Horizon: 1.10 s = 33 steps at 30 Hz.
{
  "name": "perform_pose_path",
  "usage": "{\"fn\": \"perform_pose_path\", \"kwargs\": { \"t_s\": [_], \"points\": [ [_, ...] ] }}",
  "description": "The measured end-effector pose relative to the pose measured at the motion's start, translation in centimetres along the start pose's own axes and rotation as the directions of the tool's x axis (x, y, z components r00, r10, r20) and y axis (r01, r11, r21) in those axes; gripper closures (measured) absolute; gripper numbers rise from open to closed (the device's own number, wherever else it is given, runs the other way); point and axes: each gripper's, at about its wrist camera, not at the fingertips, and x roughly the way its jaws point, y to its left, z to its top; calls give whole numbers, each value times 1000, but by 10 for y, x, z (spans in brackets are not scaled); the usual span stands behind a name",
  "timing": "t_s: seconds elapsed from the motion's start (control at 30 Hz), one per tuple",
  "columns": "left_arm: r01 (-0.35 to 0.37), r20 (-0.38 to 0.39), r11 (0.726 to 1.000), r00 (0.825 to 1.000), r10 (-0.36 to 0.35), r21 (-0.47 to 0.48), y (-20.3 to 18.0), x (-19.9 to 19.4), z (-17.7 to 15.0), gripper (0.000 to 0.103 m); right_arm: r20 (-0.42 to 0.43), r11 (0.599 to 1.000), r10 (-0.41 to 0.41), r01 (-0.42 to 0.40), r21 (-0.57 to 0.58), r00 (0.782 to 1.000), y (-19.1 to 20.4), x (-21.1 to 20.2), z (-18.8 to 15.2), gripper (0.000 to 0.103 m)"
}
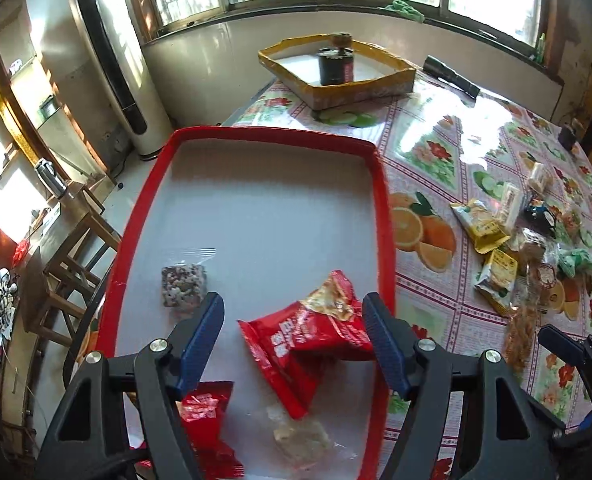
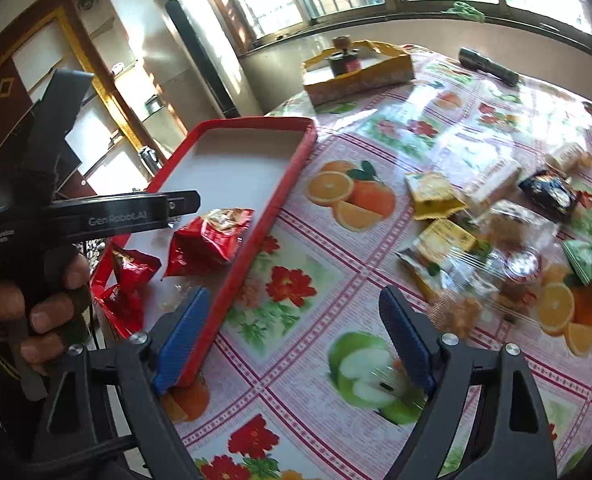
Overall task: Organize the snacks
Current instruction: 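Withdraw both tools from the tray back over the snack pile, then grasp the clear bag of nut bars with the left tool while the right tool grasps the green wrapped bar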
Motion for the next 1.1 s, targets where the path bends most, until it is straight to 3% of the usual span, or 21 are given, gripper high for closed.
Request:
{"fn": "perform_pose_path", "kwargs": {
  "t_s": [0.23, 0.37, 0.67, 0.97, 1.1],
  "points": [
    [80, -17, 993, 997, -79, 84, -47, -2, -6, 31, 30, 990, -85, 81, 118, 996, -52, -34, -21, 16],
    [151, -34, 976, 988, -148, 157, -79, -2, -11, 31, 35, 976, -135, 127, 177, 990, -78, -48, -30, 16],
    [247, -112, 944, 967, -227, 218, -133, 7, -22, 31, 31, 940, -194, 177, 292, 980, -120, -74, -57, 16],
    [281, -172, 932, 954, -245, 230, -160, 16, -32, 31, 60, 919, -231, 198, 340, 971, -146, -101, -69, 16],
    [284, -188, 927, 952, -241, 246, -170, 20, -34, 31, 78, 936, -205, 172, 306, 976, -154, -104, -66, 16]
  ]
}}
